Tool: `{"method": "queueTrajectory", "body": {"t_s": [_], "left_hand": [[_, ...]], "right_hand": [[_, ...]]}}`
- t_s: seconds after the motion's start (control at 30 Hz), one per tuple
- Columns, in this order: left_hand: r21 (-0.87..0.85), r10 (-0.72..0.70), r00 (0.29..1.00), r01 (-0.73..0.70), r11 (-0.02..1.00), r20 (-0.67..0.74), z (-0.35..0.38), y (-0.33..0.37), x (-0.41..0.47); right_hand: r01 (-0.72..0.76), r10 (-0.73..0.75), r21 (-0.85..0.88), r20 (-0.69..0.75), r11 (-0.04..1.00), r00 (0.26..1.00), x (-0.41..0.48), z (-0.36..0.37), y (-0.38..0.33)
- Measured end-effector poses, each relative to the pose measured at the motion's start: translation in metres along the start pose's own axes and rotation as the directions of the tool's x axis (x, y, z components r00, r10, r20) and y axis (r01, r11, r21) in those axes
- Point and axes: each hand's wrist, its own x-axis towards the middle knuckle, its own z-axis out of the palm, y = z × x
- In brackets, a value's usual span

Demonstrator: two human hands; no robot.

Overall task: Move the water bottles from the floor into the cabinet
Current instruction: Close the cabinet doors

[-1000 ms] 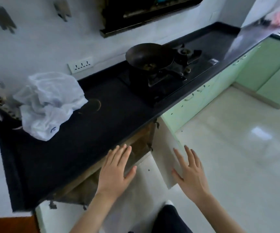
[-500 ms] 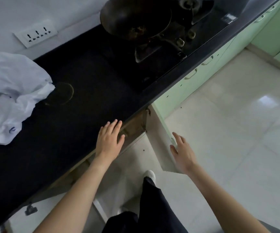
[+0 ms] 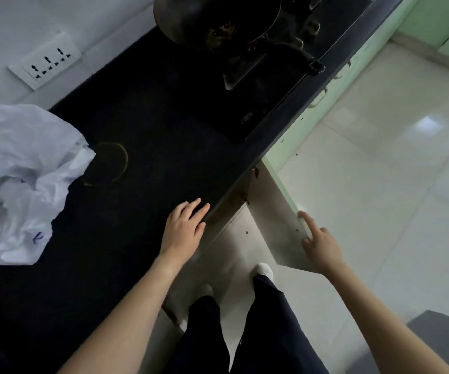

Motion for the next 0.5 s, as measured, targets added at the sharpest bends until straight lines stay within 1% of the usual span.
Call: {"method": "queueTrajectory", "body": {"t_s": [0.13,0.23,0.37,0.5], "left_hand": [[0.020,0.180,0.984,-0.180,0.983,0.008,-0.001,-0.033,0.012],[0.049,0.262,0.965,-0.262,0.964,0.007,0.000,-0.049,0.016],[0.012,0.287,0.957,-0.287,0.958,-0.041,0.005,-0.057,0.017],[-0.021,0.293,0.952,-0.296,0.955,-0.084,0.008,-0.060,0.017]], "right_hand": [[-0.130,0.135,0.115,-0.038,0.985,0.990,-0.030,0.031,-0.027],[-0.166,0.168,0.238,0.014,0.957,0.986,-0.044,0.053,-0.057],[-0.184,0.179,0.393,0.049,0.901,0.983,-0.055,0.080,-0.097],[-0.186,0.187,0.572,0.058,0.799,0.981,-0.054,0.100,-0.130]]}}
